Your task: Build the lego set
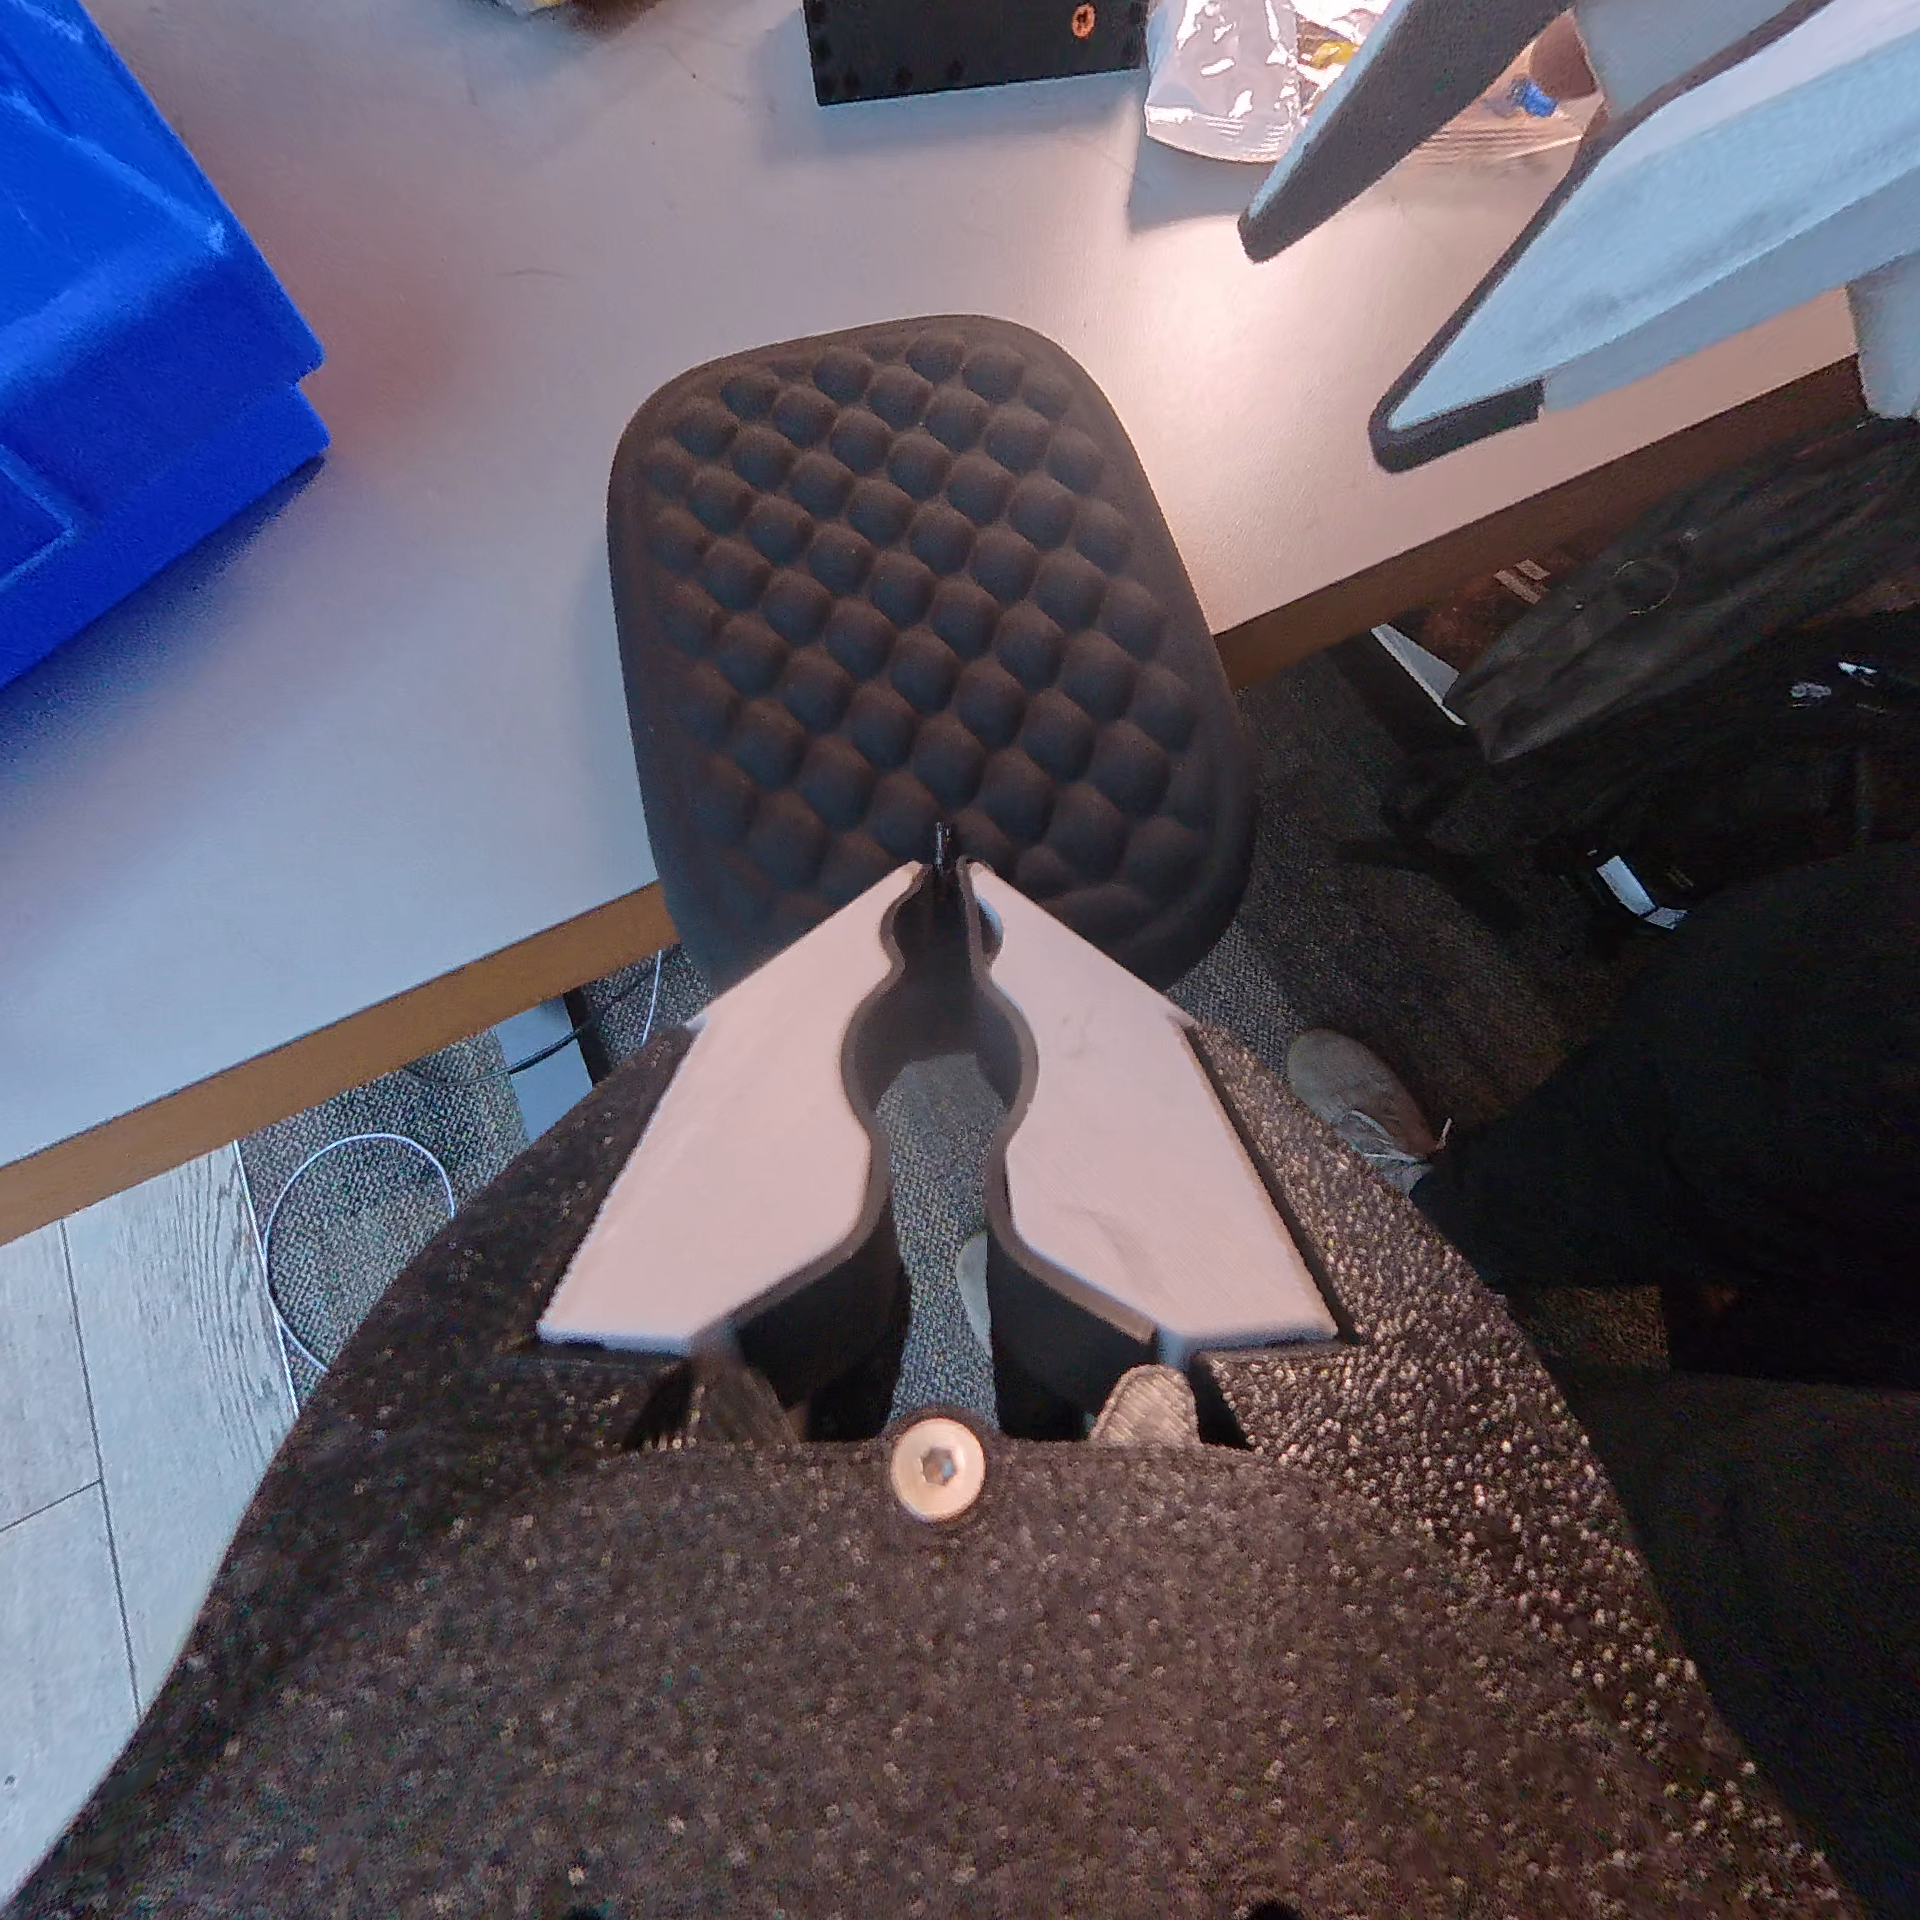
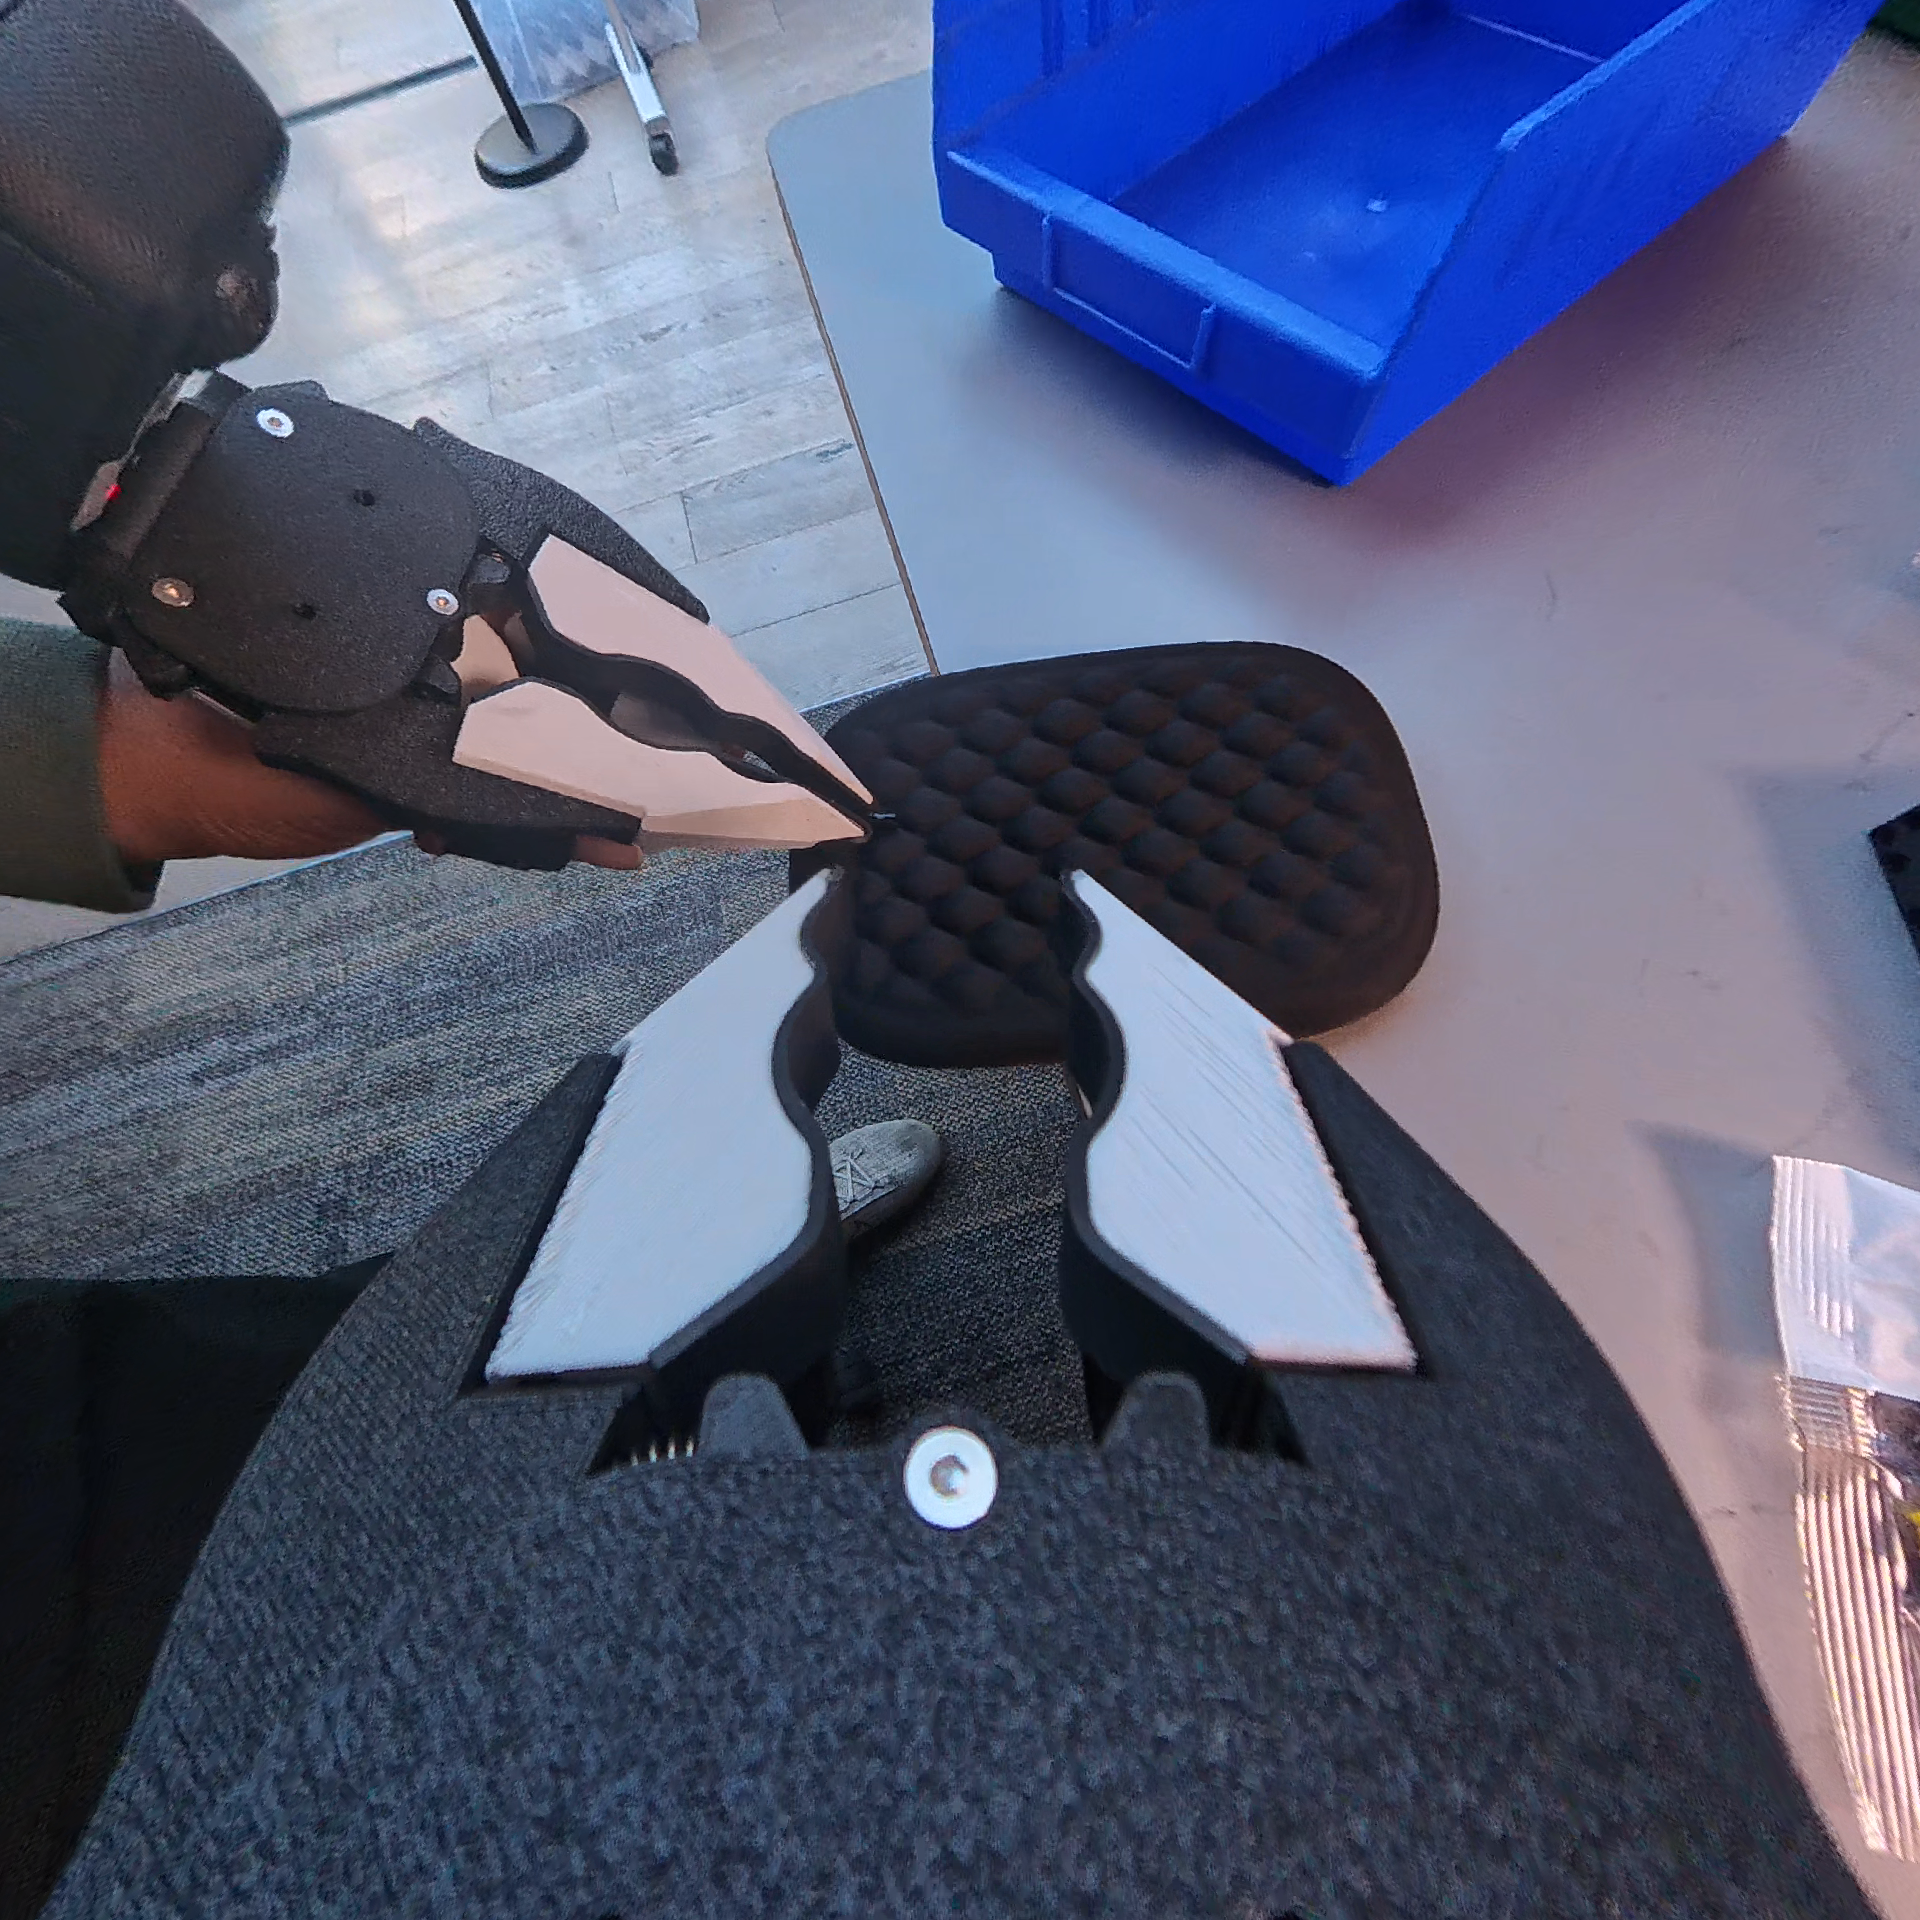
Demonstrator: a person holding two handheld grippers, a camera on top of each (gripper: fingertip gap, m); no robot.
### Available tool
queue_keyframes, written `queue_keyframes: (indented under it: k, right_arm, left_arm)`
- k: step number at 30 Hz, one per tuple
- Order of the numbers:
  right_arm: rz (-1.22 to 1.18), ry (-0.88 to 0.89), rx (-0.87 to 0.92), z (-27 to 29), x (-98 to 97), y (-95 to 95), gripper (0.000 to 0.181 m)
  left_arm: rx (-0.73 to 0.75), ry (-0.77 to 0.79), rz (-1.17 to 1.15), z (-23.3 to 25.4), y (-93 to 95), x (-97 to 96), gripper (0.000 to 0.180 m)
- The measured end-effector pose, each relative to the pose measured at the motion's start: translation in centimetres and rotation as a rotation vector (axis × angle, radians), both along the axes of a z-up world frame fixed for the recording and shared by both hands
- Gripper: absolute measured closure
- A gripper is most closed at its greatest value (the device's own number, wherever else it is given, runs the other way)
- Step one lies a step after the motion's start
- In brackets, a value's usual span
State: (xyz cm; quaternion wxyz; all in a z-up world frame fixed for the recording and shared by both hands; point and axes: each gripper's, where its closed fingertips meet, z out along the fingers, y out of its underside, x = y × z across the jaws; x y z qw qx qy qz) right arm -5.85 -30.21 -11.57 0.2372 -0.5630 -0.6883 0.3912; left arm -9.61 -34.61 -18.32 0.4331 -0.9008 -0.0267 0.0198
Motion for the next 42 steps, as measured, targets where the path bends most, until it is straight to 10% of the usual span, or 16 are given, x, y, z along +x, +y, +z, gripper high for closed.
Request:
queue_keyframes:
  k: [27, 34, 42]
  right_arm:
    - [-0.561, 0.010, 0.022, -2.2, 12.9, 16.4, 0.142]
    - [-0.555, 0.218, 0.017, -0.2, 12.6, 17.9, 0.139]
    - [-0.497, 0.426, 0.065, 0.2, 18.3, 16.7, 0.133]
  left_arm:
    - [-0.179, 0.052, -0.235, -0.7, 24.1, -2.0, 0.159]
    - [0.092, -0.076, -0.229, 4.9, 21.6, -0.4, 0.148]
    - [0.381, 0.163, -0.227, 8.1, 12.7, 2.6, 0.144]
